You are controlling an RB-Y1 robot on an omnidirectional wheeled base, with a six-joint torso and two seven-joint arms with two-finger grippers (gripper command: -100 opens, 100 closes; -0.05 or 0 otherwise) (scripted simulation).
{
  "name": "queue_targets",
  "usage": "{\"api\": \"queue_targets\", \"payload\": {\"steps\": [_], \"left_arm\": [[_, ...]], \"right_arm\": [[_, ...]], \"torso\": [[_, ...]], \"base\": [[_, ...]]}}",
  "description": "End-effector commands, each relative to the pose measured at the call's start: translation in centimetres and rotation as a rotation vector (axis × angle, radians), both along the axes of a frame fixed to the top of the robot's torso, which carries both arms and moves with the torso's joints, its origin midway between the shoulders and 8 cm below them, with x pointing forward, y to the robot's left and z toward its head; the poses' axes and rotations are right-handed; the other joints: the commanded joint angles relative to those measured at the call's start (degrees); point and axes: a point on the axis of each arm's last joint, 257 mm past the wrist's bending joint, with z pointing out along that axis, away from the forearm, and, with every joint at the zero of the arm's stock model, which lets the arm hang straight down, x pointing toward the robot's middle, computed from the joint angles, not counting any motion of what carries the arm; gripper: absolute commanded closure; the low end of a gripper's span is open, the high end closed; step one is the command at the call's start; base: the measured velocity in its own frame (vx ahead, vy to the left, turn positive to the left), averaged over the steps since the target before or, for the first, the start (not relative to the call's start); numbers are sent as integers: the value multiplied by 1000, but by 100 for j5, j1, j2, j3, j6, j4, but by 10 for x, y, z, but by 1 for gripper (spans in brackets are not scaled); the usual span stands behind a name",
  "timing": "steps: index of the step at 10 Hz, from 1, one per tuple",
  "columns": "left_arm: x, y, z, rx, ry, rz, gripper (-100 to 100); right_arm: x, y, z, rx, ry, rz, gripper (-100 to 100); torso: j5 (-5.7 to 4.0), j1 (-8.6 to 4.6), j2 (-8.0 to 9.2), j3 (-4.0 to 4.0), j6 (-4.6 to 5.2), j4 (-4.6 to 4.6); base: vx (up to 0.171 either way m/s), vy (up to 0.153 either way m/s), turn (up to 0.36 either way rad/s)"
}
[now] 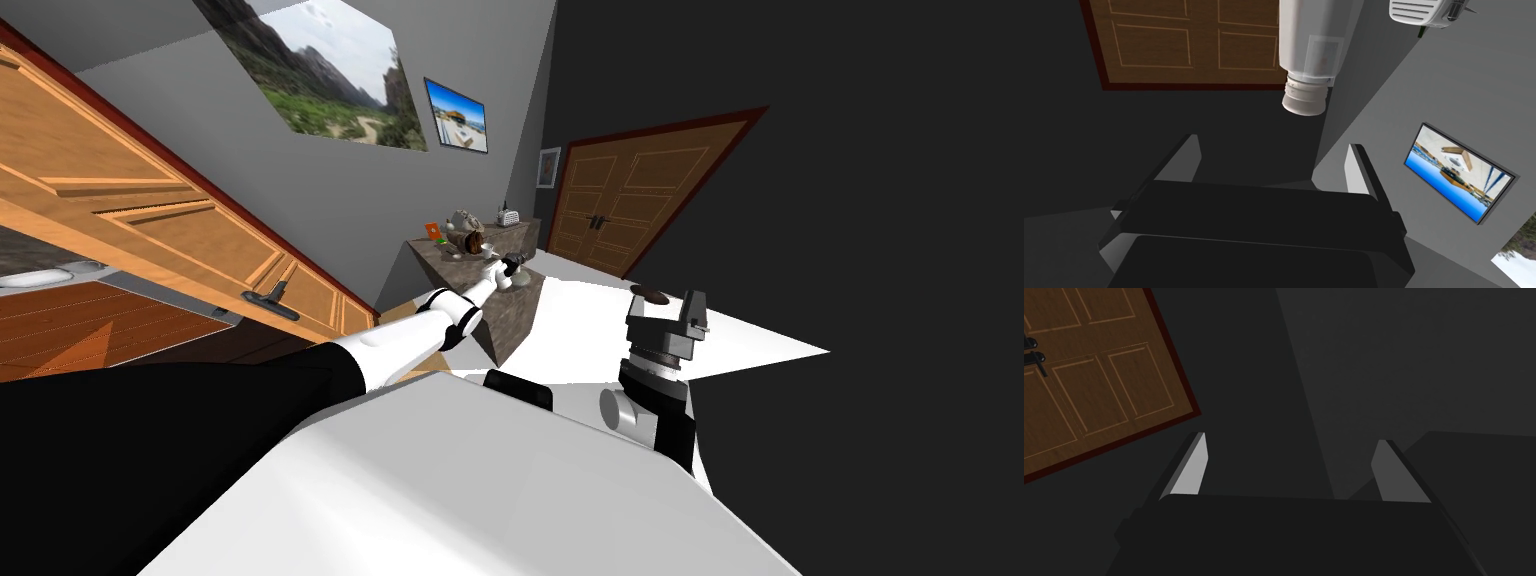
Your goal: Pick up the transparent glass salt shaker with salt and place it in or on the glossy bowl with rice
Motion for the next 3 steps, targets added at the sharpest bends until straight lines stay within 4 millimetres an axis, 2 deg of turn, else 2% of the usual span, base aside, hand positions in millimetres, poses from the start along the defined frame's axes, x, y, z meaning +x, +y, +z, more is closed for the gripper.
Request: {"api": "queue_targets", "payload": {"steps": [1,3], "left_arm": [[0,0,0,0,0,0,0],[0,0,0,0,0,0,0]], "right_arm": [[0,0,0,0,0,0,0],[0,0,0,0,0,0,0]], "torso": [[0,0,0,0,0,0],[0,0,-1,0,0,0]], "base": [[0,0,0],[0,0,0]]}}
